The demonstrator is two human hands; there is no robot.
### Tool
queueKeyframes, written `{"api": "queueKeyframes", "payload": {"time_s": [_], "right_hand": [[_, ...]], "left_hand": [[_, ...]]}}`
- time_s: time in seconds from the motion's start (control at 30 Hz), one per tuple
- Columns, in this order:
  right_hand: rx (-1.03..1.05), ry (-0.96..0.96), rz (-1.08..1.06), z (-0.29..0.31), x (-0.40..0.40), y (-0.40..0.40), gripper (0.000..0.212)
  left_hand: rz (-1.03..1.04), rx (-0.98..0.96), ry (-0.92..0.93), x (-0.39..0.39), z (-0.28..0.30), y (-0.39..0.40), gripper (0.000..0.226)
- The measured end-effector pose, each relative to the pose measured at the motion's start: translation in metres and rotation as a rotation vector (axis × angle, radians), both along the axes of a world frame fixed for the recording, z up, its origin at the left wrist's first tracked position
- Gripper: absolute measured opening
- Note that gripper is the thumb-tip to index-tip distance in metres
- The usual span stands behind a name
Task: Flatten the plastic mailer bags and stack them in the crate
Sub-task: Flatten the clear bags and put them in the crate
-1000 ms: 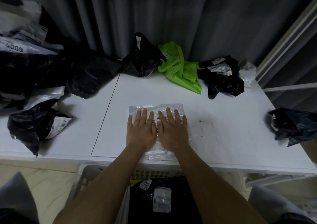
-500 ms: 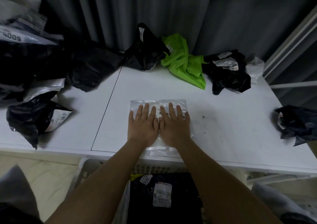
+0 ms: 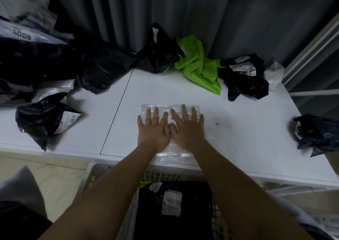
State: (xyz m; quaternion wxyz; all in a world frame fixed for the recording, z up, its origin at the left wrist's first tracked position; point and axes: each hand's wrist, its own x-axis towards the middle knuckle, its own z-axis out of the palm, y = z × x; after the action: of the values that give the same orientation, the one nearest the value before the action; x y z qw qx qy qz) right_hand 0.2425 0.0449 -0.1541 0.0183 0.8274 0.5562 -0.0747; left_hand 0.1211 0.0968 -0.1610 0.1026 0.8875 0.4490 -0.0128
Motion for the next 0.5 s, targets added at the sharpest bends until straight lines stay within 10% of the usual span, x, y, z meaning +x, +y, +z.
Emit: {"api": "queueKeyframes", "payload": {"time_s": [0.23,0.5], "right_hand": [[0.016,0.075,-0.201,-0.002,-0.006,0.006,0.063],[0.095,-0.019,0.209,-0.001,0.009,-0.037,0.059]], "left_hand": [[0.021,-0.017,-0.02,0.0,-0.001,0.0,0.056],[0.016,-0.02,-0.025,-0.001,0.0,-0.001,0.056]]}}
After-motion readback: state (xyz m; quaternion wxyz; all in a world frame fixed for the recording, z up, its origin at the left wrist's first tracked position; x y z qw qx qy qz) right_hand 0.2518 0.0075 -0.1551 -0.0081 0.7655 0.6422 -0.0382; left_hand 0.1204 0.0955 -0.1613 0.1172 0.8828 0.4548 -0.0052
